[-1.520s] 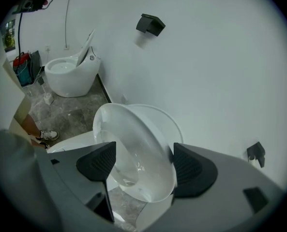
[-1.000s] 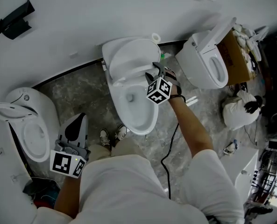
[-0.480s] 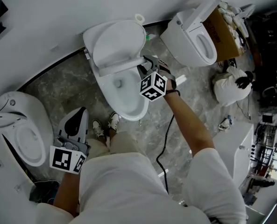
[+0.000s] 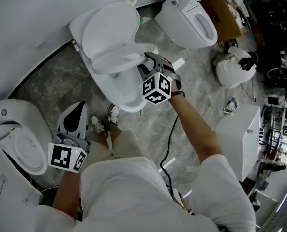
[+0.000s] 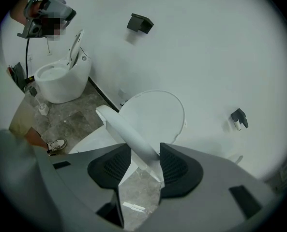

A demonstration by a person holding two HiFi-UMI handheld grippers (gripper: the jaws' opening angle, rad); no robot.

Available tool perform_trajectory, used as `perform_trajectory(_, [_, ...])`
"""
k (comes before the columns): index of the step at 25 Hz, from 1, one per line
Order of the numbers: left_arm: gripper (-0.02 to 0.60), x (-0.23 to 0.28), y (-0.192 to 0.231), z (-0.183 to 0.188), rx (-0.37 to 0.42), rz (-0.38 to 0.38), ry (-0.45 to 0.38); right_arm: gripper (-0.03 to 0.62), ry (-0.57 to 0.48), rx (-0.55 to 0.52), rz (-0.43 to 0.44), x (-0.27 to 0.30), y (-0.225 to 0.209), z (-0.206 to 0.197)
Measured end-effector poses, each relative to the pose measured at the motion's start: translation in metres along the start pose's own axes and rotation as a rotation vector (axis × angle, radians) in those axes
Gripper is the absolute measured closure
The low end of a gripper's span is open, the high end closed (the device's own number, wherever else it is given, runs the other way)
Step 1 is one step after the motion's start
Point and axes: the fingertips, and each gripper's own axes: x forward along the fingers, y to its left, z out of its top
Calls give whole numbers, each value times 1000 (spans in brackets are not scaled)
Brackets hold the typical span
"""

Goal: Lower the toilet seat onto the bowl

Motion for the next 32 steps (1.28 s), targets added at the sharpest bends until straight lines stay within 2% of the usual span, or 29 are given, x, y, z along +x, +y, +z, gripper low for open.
perform_trajectory(5, [588,6,-9,-4,16,-58,13,421,39,4,18,-11,20,-19])
perform_trajectory(19, [588,40,-30,-32,27,-155,86,399,129,-24,88,-25,85,-83])
perform_trajectory(32, [588,55,-53,-57,41,-203,155,388,213,-76,142,-29,138,-133])
